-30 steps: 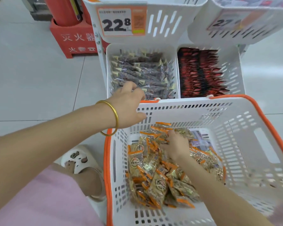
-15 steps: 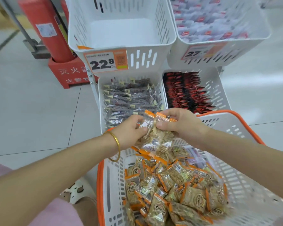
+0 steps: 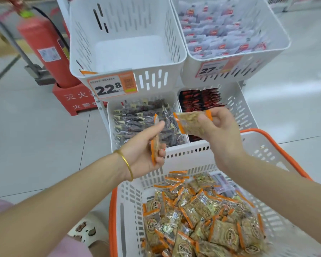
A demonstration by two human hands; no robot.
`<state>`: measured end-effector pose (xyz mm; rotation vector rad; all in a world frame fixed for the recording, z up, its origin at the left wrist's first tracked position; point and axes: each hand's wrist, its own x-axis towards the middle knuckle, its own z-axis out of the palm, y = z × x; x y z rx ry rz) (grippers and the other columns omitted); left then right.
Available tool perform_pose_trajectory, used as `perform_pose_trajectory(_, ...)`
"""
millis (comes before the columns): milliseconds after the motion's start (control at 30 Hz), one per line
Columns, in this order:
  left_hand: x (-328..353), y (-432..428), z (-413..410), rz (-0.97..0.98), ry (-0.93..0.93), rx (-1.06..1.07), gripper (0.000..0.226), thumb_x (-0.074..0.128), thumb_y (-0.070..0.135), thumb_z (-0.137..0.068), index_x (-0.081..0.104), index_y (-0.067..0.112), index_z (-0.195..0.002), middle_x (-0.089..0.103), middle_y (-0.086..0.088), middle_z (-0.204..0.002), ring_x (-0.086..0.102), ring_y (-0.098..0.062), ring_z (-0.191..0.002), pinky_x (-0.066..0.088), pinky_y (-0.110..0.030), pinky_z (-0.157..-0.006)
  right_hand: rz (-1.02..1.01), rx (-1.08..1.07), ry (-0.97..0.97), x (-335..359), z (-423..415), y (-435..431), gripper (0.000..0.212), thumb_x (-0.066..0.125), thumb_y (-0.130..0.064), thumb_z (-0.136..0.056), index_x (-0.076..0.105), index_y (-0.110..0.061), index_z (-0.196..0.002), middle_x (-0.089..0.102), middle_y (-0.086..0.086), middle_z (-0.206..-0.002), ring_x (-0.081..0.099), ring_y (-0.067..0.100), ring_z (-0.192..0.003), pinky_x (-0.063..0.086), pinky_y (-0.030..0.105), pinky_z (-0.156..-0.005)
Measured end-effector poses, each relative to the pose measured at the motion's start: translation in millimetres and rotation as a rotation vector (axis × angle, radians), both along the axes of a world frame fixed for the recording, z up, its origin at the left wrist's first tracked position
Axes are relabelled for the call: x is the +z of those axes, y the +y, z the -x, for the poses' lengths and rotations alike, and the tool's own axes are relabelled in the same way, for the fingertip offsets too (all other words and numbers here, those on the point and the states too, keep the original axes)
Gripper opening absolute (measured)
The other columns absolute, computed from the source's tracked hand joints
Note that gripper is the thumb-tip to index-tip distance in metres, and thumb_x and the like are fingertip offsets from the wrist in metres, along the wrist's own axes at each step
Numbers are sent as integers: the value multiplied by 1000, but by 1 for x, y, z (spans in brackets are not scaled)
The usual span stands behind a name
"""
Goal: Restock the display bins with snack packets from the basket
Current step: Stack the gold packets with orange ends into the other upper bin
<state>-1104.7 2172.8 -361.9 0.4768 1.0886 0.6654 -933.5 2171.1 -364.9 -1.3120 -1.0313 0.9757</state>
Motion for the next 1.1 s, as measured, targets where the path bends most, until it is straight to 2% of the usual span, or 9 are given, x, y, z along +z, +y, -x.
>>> perform_pose_trajectory(67, -1, 3, 0, -34, -132, 63, 33, 54, 42, -88, 59, 13, -102, 55, -11, -94, 56, -22, -78, 52, -32, -71, -162, 182, -51, 2, 17, -13, 22, 59, -3, -89, 54, -23, -80, 69, 2, -102, 66, 18, -97, 55, 36, -84)
perform_pose_trajectory(133, 2, 4, 2, -95, -223, 91, 36, 43, 35, -94, 68, 9, -101, 61, -14, -104, 59, -27, -93, 45, -40, -93, -248, 382, -241, 0, 26, -23, 20, 63, -1, -85, 57, -21, -85, 64, -9, -115, 58, 0, -109, 46, 14, -87)
perform_pose_trajectory(233, 6, 4, 7, -122, -302, 71, 46, 47, 41, -87, 69, 4, -103, 64, -15, -100, 59, -28, -92, 42, -39, -92, -295, 583, -494, -8, 23, -28, 28, 58, -3, -77, 55, -20, -100, 54, -12, -130, 42, -9, -123, 31, 4, -95)
perform_pose_trajectory(333, 6, 3, 10, -160, -170, 35, 42, 52, 33, -85, 62, 2, -111, 61, -15, -95, 58, -26, -85, 46, -37, -84, -242, 642, -343, -4, 23, -29, 32, 43, 1, -70, 46, -17, -96, 54, -18, -125, 46, -4, -122, 39, 13, -96)
perform_pose_trajectory(433, 8, 2, 8, -122, -151, 82, 33, 53, 18, -82, 61, 2, -110, 64, -14, -98, 60, -24, -85, 48, -35, -85, -258, 456, -139, 2, 23, -21, 36, 39, 8, -68, 44, -20, -90, 57, -1, -108, 58, 9, -107, 51, 28, -91)
perform_pose_trajectory(500, 9, 3, 8, -115, -157, 111, 31, 55, 16, -82, 62, 3, -109, 67, -12, -98, 63, -24, -86, 51, -34, -85, -237, 282, -209, 6, 19, -11, 40, 43, 9, -75, 45, -27, -92, 54, -2, -103, 58, 11, -100, 51, 28, -82)
perform_pose_trajectory(700, 15, 1, 6, -215, -113, 18, 38, 56, 16, -82, 60, 6, -119, 68, -13, -108, 65, -25, -90, 52, -34, -79, 77, 407, -174, 4, 9, 0, 55, 61, -27, -90, 35, -34, -137, 52, -7, -115, 64, 12, -82, 58, 34, -69)
perform_pose_trajectory(833, 16, 1, 5, -244, -30, -22, 46, 61, 22, -78, 59, 5, -120, 66, -15, -111, 64, -25, -90, 55, -34, -75, 115, 401, -244, 4, 6, 4, 40, 71, -21, -82, 52, -27, -117, 62, 4, -105, 66, 17, -78, 57, 32, -61)
perform_pose_trajectory(1100, 27, 7, 13, -244, -172, -31, 37, 55, 22, -84, 60, 1, -115, 67, -19, -112, 66, -31, -97, 56, -40, -81, 239, 357, 14, 8, 0, 10, 32, 73, -8, -78, 49, -11, -98, 61, 10, -106, 70, 24, -70, 59, 34, -61)
